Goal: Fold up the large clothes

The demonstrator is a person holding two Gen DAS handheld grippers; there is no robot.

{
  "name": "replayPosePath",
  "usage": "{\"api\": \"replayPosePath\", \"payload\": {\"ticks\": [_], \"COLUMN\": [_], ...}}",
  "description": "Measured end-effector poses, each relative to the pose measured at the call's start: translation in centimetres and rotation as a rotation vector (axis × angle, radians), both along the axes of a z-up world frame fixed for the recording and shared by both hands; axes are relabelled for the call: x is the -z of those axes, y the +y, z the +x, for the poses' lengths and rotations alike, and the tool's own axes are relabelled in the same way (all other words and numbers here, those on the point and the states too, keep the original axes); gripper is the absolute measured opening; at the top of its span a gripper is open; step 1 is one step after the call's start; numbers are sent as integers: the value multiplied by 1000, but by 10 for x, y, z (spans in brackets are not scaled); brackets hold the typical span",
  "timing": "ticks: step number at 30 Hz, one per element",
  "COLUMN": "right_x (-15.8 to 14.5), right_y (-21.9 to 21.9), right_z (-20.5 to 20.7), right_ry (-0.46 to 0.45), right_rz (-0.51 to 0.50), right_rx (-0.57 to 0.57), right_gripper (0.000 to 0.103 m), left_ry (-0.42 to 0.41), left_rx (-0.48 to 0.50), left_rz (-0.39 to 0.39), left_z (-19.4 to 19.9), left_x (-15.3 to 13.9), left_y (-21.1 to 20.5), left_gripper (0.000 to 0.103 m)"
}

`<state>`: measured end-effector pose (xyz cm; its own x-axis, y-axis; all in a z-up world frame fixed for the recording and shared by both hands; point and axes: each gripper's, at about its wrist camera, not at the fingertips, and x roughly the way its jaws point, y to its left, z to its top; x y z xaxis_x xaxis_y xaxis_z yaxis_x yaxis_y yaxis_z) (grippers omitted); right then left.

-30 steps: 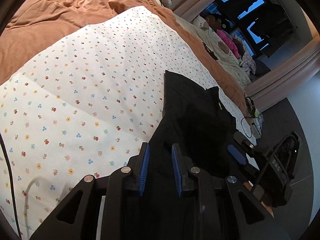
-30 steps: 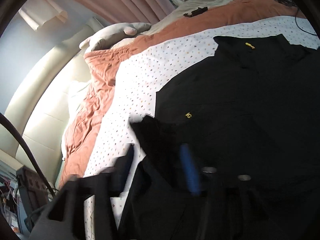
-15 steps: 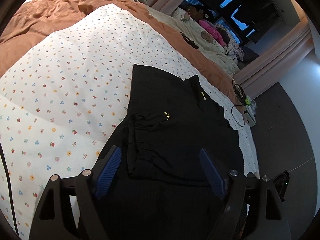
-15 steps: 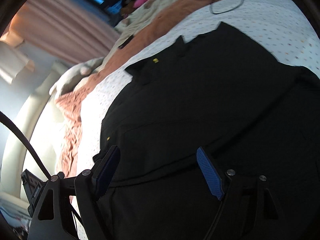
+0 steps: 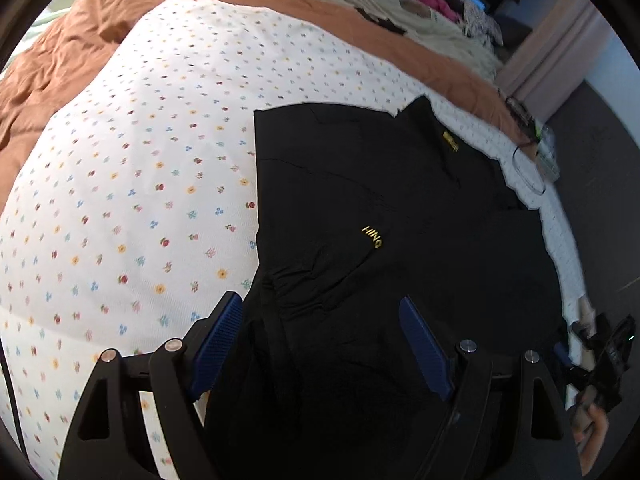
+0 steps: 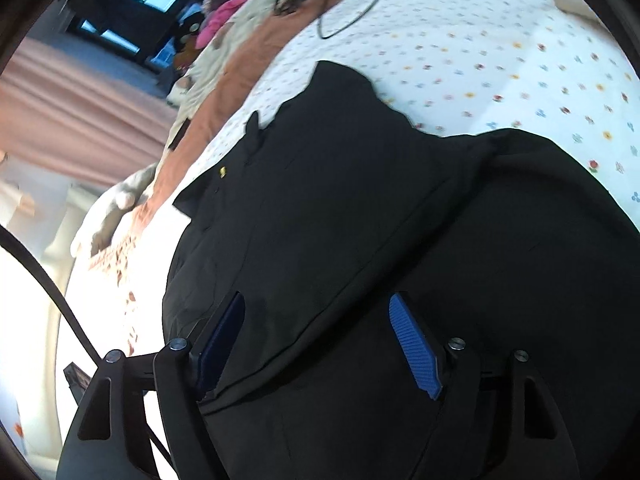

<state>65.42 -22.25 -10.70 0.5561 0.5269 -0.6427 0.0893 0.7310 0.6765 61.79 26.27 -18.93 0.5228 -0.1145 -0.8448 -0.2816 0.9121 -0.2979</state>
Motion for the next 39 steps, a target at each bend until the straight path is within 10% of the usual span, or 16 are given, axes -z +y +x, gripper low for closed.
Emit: {"api": "replayPosePath", "payload": {"ticks": [4, 9, 12, 18, 27, 39], "right_x": [4, 16, 27, 44, 51, 54], "right_y": [-16, -37, -43, -46, -77, -50], "right_z": [1, 3, 6, 12, -5, 17], "right_ry": [25, 33, 39, 27, -24, 68], "right_rz": [8, 101, 127, 176, 198, 240], "right_rx": [47, 92, 116, 131, 291, 167], "right_gripper": [72, 52, 41, 2, 0, 2], "left_ry": [58, 92, 94, 56, 18, 101], "left_rx": [17, 39, 54, 129, 161, 30], "left_rz": [38, 163, 184, 266, 235, 313], "left_z": [14, 20, 20, 33, 68, 85], "left_x": [14, 10, -3, -32, -42, -13], "left_y": [-3, -14, -19, -48, -67, -15], "left_gripper": [69, 24, 13, 9, 9, 9]}}
